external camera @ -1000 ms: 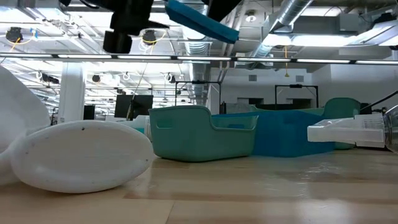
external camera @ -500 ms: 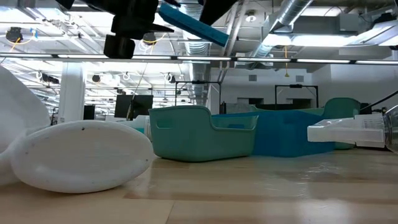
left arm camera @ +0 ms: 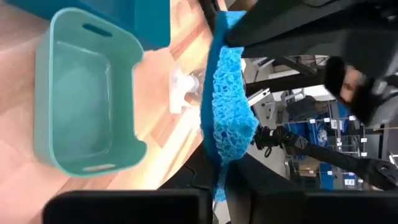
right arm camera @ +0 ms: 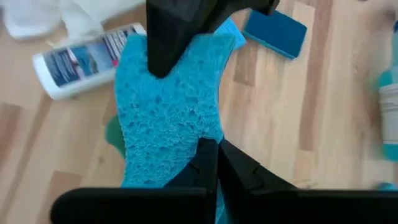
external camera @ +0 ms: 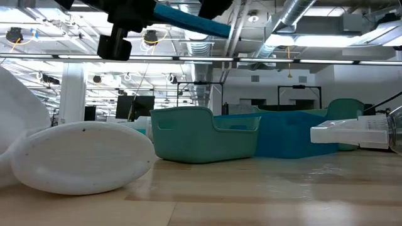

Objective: Pick & Place Kitchen Items
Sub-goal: Put the bottom right light blue sponge into the bottom green bin

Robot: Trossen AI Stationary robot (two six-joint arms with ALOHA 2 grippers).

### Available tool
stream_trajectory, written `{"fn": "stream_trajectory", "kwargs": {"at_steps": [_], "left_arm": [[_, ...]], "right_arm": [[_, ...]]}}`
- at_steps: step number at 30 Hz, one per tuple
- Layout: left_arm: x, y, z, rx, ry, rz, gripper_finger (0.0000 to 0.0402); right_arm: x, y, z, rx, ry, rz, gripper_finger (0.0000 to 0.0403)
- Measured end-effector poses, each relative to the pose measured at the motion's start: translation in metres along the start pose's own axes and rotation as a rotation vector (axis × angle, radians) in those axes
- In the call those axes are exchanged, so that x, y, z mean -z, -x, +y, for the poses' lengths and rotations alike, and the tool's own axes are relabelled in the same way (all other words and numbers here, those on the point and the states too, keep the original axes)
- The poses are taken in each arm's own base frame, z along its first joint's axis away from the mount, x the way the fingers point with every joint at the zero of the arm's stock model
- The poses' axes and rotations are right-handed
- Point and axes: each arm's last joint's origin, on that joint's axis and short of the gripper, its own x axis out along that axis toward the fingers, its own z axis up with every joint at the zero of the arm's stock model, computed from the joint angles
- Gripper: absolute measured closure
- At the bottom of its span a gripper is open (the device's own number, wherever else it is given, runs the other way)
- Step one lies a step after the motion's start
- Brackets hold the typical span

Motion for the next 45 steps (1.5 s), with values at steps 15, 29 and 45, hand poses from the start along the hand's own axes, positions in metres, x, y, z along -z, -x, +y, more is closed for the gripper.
{"fn": "stream_trajectory", "kwargs": {"at_steps": [15,29,45], "left_arm": [[0.022,0.001,-0.004,-0.044,0.156,-0.051,0.0398],[0.052,0.007,-0.010,-0.051,0.407,-0.420,0.0398],[0.077,-0.050,-0.036,0.091,0.558,-0.652,0.0398]], "right_arm": [[0.006,0.044,-0.037,0.033,-0.304,-0.113,0.0223],[0.033,0.137,-0.058,0.259,-0.479,-0.282,0.0175],[0.055,0.173,-0.026,0.303,-0.434,-0.238,0.0180]]}}
